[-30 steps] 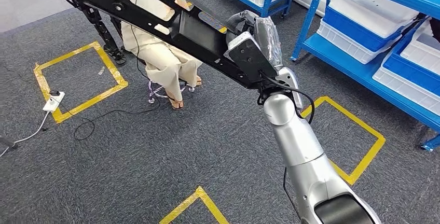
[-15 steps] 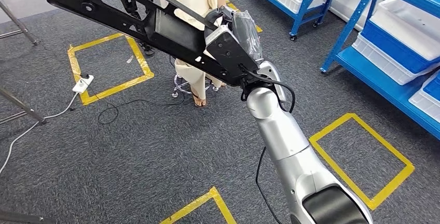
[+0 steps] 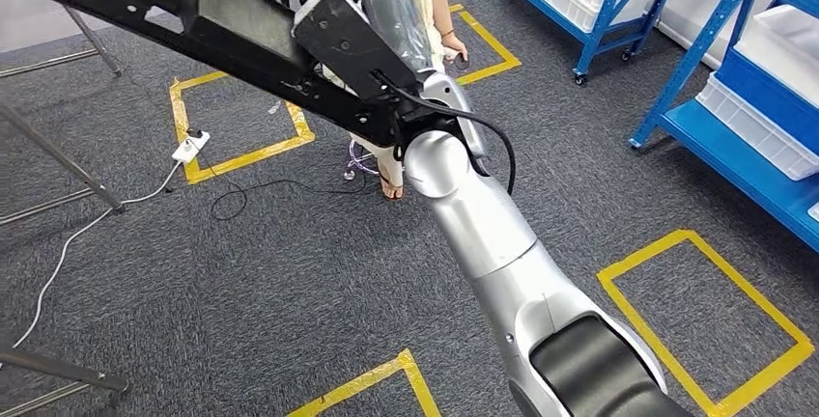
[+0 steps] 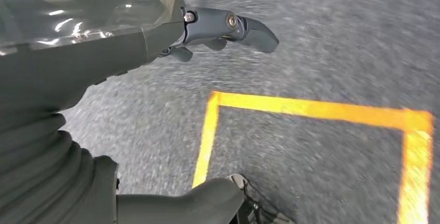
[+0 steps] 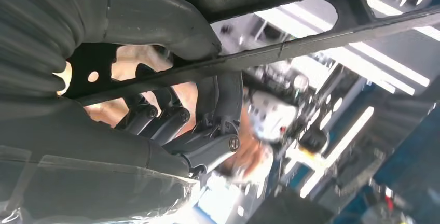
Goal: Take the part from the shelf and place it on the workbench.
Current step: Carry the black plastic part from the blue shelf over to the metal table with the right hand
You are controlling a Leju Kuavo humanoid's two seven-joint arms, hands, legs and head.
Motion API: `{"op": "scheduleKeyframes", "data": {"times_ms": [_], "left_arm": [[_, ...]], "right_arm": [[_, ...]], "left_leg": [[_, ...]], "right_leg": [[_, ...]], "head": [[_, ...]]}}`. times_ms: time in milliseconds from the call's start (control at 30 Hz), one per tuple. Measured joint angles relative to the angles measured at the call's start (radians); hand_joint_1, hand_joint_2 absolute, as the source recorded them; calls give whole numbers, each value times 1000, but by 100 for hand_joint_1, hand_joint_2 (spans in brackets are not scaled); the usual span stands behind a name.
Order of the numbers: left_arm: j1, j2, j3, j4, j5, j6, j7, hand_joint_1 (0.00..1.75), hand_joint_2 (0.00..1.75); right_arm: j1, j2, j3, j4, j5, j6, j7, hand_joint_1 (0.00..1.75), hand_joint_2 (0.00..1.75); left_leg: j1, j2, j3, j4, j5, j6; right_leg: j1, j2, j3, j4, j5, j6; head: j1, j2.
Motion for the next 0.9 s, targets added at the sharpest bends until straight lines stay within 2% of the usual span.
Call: {"op": "scheduleKeyframes", "data": {"times_ms": [33,133,167,200,267,333,400,467,500,533,600,633,667,700,767,833,900], "left_arm": [[-1,-3,6,0,6,17,10,0,175],[-8,-15,28,0,24,88,49,0,175],[-10,-21,37,-2,11,110,71,0,175],[-12,-29,48,-5,-20,126,99,0,175],[-10,-51,88,-31,-167,150,197,0,175],[-8,-81,145,-68,-337,161,293,0,175],[-8,-105,201,-95,-475,164,352,0,175],[-8,-119,259,-110,-604,165,385,0,175],[-9,-125,291,-114,-654,165,388,0,175],[-9,-129,324,-117,-686,165,378,0,175],[-13,-138,389,-121,-697,165,323,0,175],[-16,-140,423,-121,-691,165,289,0,175],[-19,-143,457,-121,-683,165,260,0,175],[-21,-144,486,-121,-673,164,235,0,175],[-24,-142,532,-113,-623,148,159,0,175],[-26,-127,561,-94,-551,95,60,0,175],[-31,-103,579,-76,-509,21,-8,0,175]], "right_arm": [[-6,5,12,7,-25,-2,6,175,175],[-44,9,91,28,-163,-29,16,175,175],[-60,9,126,36,-217,-45,15,175,175],[-75,9,160,43,-267,-60,14,175,175],[-102,9,235,59,-366,-84,6,175,175],[-126,8,304,71,-433,-98,-2,175,175],[-145,7,356,84,-475,-107,-12,175,175],[-156,6,400,100,-515,-117,-23,175,175],[-160,6,419,108,-529,-124,-28,175,175],[-164,6,435,116,-535,-132,-33,175,175],[-177,5,449,132,-522,-147,-43,175,175],[-184,2,450,139,-510,-151,-47,175,175],[-189,-1,448,144,-499,-153,-51,175,175],[-191,-5,446,149,-489,-152,-53,175,175],[-191,-7,435,153,-440,-145,-39,175,175],[-181,-6,403,149,-334,-123,-9,175,175],[-160,-12,344,136,-216,-92,18,175,175]], "left_leg": [[0,5,16,-29,20,0],[-4,50,124,-224,95,11],[-8,59,143,-261,105,17],[-13,61,148,-273,106,23],[-15,42,147,-279,112,36],[-12,25,151,-289,120,49],[-10,6,153,-294,125,57],[-10,-18,152,-293,126,59],[-9,-30,152,-293,126,59],[-8,-43,152,-292,126,58],[-6,-67,151,-289,127,55],[-6,-78,150,-286,126,50],[-6,-86,148,-284,126,44],[-4,-92,146,-284,126,37],[0,-100,142,-287,129,23],[3,-71,129,-265,114,15],[2,-24,83,-166,58,10]], "right_leg": [[2,-10,1,0,-1,0],[11,-32,2,1,-5,2],[15,-38,2,2,-6,5],[18,-44,2,1,-7,9],[18,-54,0,3,-11,18],[14,-28,-16,39,-34,24],[7,15,-67,152,-85,21],[2,30,-126,276,-127,22],[0,32,-137,297,-128,29],[-3,33,-128,277,-113,38],[-12,51,-64,140,-57,57],[-14,63,-33,74,-34,61],[-15,73,-12,30,-20,60],[-13,78,-4,13,-16,55],[-10,68,0,10,-10,40],[-14,55,3,4,-2,25],[-12,36,5,1,-1,14]], "head": [[0,0],[2,0],[3,0],[4,0],[6,0],[7,0],[9,0],[10,0],[11,0],[11,0],[11,0],[12,0],[12,0],[12,0],[12,0],[9,0],[6,0]]}}
